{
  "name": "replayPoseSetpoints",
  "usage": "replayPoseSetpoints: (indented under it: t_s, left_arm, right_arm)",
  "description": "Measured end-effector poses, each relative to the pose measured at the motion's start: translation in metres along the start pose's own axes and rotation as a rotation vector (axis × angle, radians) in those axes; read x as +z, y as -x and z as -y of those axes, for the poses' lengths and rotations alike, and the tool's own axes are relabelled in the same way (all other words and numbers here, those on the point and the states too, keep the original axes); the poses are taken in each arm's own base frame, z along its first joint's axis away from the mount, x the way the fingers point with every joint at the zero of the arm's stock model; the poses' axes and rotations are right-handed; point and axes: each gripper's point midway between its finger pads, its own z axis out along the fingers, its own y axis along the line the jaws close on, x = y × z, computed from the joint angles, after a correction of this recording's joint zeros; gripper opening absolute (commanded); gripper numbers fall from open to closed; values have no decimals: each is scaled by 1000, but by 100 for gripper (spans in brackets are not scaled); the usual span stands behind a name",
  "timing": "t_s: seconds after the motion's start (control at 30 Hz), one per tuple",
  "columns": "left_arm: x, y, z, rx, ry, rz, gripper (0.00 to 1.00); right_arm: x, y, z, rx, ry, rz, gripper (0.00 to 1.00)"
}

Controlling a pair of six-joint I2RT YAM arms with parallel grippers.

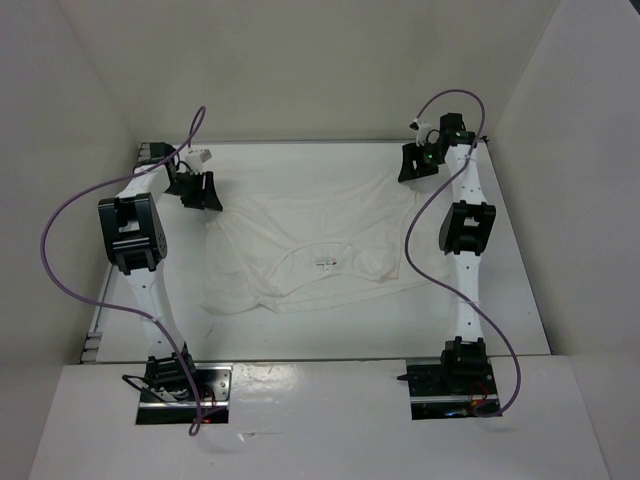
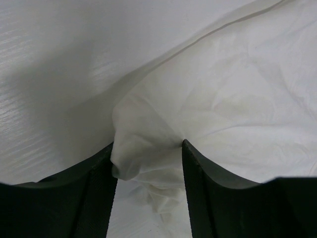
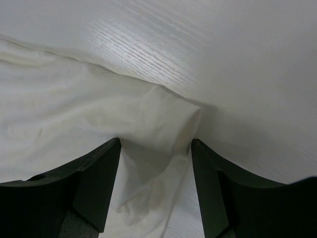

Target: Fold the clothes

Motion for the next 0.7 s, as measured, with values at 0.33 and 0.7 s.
replayPoseSetpoints:
  t_s: [0.33, 0.7]
  left_arm:
    - [-1, -6, 2, -15, -6, -23, 53]
    - [-1, -8, 1, -19, -2, -31, 47]
  right_arm:
    - [5, 4, -1, -13, 6, 15, 67]
    - [15, 10, -5, -36, 20, 41, 36]
